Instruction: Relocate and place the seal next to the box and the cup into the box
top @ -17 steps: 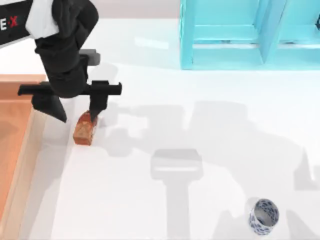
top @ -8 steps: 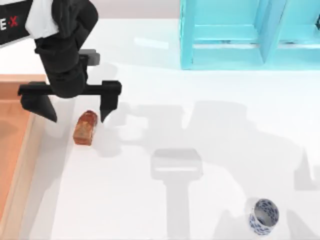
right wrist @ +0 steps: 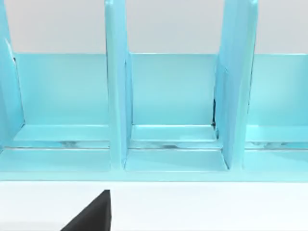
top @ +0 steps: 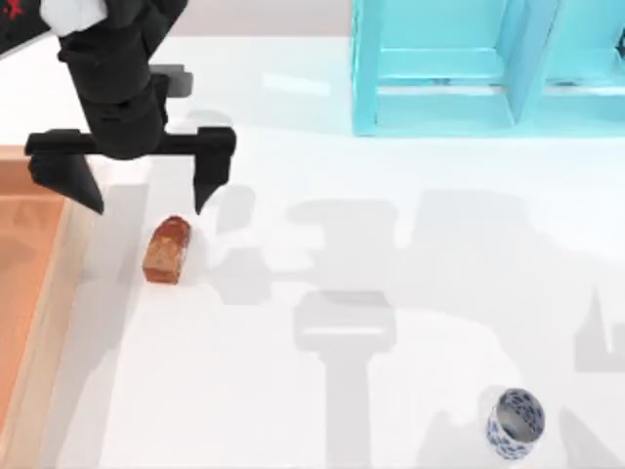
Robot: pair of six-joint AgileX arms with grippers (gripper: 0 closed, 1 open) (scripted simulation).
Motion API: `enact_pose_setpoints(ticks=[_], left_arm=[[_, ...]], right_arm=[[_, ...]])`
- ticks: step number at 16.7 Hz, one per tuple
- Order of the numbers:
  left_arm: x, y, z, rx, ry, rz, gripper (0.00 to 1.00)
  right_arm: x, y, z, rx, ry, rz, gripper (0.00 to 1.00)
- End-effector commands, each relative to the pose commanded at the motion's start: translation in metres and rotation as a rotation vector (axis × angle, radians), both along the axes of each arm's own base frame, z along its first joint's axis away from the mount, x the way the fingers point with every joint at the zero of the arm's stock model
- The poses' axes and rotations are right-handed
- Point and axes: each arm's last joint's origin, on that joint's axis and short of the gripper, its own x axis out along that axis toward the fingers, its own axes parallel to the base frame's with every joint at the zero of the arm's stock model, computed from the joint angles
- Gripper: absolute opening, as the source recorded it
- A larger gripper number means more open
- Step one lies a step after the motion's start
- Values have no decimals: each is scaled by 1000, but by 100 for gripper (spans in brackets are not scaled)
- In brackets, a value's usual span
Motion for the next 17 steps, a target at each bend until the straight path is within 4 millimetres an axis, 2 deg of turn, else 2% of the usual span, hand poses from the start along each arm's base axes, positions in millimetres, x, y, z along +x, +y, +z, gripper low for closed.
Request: enact_pose_setpoints(ticks=[4,6,12,13,15,17], left_arm=[[-1,1,45,-2,-6,3,100],[-4,2,61,-2,-7,3,100],[-4,2,64,-1,-4,5,100],[-3,-2,62,0,0,5,100],[-2,-26,57,6,17,5,100],[-3,-67,50,17,32,6,100]], right_arm=[[0,0,0,0,0,0,100],[0,0,0,0,0,0,100],[0,0,0,0,0,0,100],[0,0,0,0,0,0,100],[0,0,0,0,0,0,100],[0,0,0,0,0,0,100]])
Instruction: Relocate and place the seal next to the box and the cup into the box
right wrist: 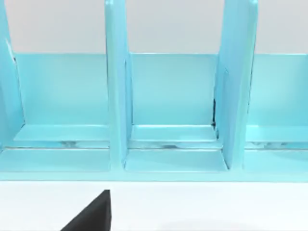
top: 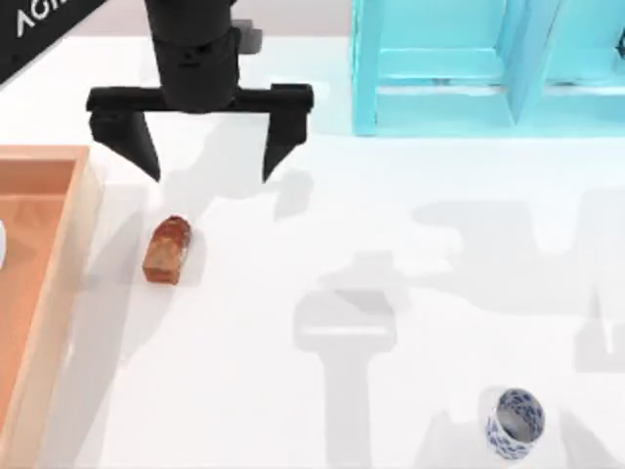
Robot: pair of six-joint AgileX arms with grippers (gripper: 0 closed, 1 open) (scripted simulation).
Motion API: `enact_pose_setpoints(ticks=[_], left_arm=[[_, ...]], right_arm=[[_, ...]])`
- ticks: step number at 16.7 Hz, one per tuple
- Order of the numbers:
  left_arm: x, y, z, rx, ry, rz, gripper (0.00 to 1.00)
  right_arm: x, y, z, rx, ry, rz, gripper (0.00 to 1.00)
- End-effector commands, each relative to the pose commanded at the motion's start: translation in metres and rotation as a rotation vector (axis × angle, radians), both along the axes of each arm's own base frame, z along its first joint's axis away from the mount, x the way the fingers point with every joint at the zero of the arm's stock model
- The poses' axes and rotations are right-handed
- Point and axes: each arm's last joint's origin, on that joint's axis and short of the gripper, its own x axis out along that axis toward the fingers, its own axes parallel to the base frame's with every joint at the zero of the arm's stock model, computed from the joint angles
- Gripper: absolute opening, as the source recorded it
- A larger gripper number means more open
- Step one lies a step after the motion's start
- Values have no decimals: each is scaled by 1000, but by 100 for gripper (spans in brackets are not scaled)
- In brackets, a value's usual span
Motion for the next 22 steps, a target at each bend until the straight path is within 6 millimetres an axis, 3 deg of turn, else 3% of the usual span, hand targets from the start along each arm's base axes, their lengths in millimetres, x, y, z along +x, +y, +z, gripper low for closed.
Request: enact_pose_setpoints(ticks=[2,4,7,10,13,22], left_arm=[[-11,-56,-7,8,1,0,100],[-37,-118,-13,5,-12,0,100],[-98,-200,-23,-14,-33,3,100],[-159,-250,-37,-21,-38,4,100],[-187,-267,-46,-19,-38,5,100],[-185,-271,-57,-18,-37,4,100]], right_arm=[[0,0,0,0,0,0,100],[0,0,0,0,0,0,100],[0,0,0,0,0,0,100],[0,0,0,0,0,0,100],[0,0,0,0,0,0,100],[0,0,0,0,0,0,100]])
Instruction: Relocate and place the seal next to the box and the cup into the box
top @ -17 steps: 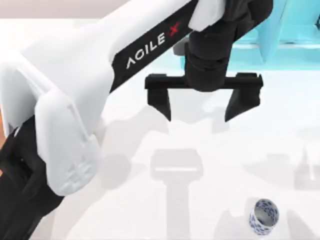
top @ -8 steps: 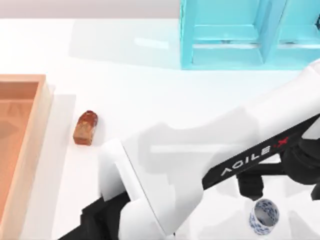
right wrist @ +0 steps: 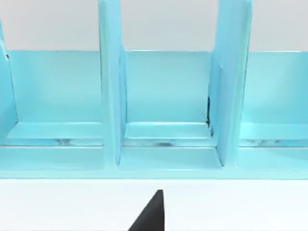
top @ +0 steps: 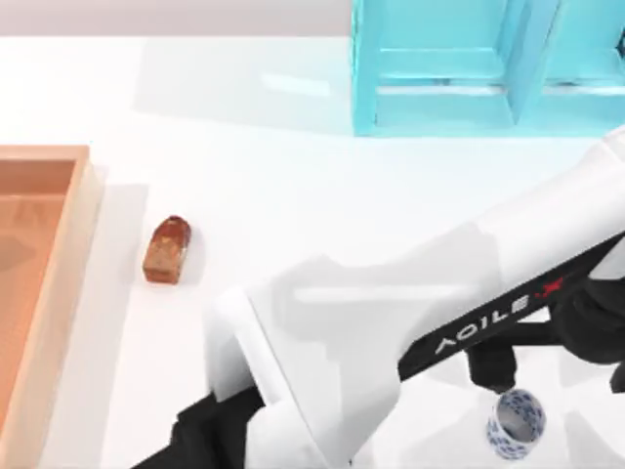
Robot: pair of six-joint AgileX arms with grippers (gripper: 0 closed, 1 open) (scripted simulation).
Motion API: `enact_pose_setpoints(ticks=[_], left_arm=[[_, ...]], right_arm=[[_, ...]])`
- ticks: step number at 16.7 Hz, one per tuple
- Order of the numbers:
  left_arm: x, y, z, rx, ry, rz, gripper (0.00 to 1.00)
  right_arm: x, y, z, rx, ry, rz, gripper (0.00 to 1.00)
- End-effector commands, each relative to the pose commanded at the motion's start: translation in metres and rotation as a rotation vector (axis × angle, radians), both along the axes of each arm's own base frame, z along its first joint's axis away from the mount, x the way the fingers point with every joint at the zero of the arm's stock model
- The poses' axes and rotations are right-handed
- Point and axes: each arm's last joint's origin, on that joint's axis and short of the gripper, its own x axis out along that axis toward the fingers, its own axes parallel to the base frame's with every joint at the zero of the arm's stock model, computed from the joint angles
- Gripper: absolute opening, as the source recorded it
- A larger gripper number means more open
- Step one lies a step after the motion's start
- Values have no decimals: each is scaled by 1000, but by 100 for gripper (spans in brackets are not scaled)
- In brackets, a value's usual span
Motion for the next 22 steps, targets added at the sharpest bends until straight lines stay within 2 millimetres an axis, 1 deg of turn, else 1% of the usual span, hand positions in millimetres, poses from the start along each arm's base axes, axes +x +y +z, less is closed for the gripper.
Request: enact_pose_setpoints(ticks=[5,10,13,17,22], left_arm=[[-2,-5,-29,0,0,0,100],[-2,-1,-60,-1,0,0,100],[-3,2,-69,0,0,0,100],[-3,2,-69,0,0,0,100],[-3,2,-69,0,0,0,62]], right_arm=[[0,0,0,0,0,0,100],[0,0,0,0,0,0,100],[0,0,0,0,0,0,100],[0,0,0,0,0,0,100],[0,0,0,0,0,0,100]])
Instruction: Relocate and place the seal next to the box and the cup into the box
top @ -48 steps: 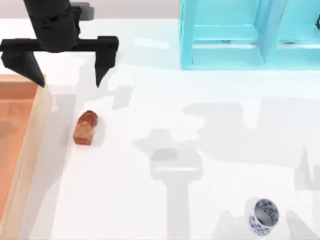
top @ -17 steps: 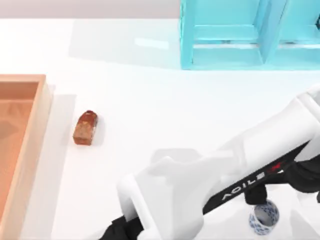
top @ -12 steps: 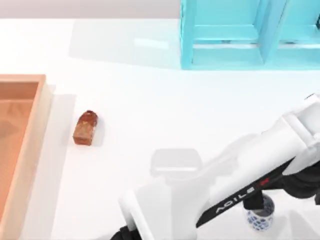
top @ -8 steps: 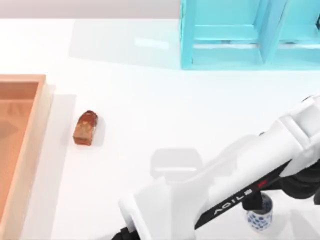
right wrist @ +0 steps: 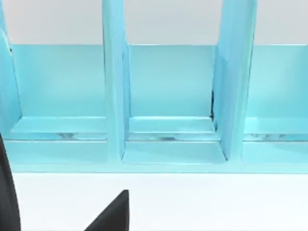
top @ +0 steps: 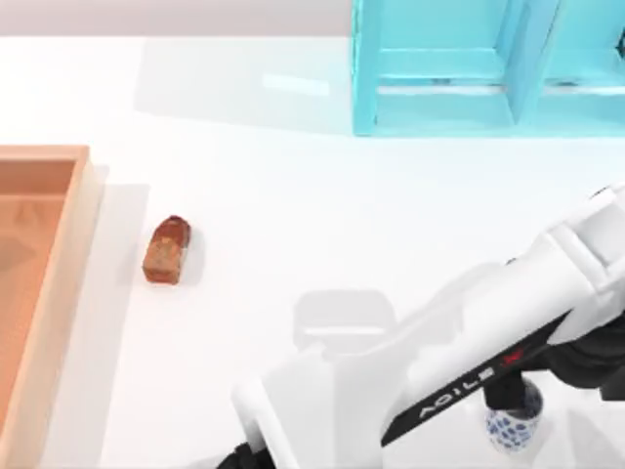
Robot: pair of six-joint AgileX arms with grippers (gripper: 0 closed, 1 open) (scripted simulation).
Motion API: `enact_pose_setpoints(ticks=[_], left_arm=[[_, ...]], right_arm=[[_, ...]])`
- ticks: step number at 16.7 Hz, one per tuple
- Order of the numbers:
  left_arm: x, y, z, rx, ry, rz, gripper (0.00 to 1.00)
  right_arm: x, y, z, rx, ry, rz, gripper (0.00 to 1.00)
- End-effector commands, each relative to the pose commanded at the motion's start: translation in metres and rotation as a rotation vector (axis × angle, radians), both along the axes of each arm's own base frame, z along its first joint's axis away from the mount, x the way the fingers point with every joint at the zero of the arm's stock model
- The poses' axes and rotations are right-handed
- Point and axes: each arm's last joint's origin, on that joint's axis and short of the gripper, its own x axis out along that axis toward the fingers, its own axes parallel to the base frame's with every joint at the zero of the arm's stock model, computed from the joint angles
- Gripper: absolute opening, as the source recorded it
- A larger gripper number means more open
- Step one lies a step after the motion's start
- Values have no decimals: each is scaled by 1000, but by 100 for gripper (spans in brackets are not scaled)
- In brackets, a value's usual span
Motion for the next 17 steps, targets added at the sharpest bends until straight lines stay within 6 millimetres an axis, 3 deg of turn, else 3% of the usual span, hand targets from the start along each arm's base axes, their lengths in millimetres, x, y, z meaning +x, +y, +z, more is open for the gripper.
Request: enact_pose_setpoints(ticks=[8,16,17], left_arm=[[0,0,0,0,0,0,2],[0,0,0,0,0,0,0],[14,-6,13,-110,-61,18,0]], right_arm=[[0,0,0,0,0,0,100],[0,0,0,0,0,0,100],[0,0,0,0,0,0,100]])
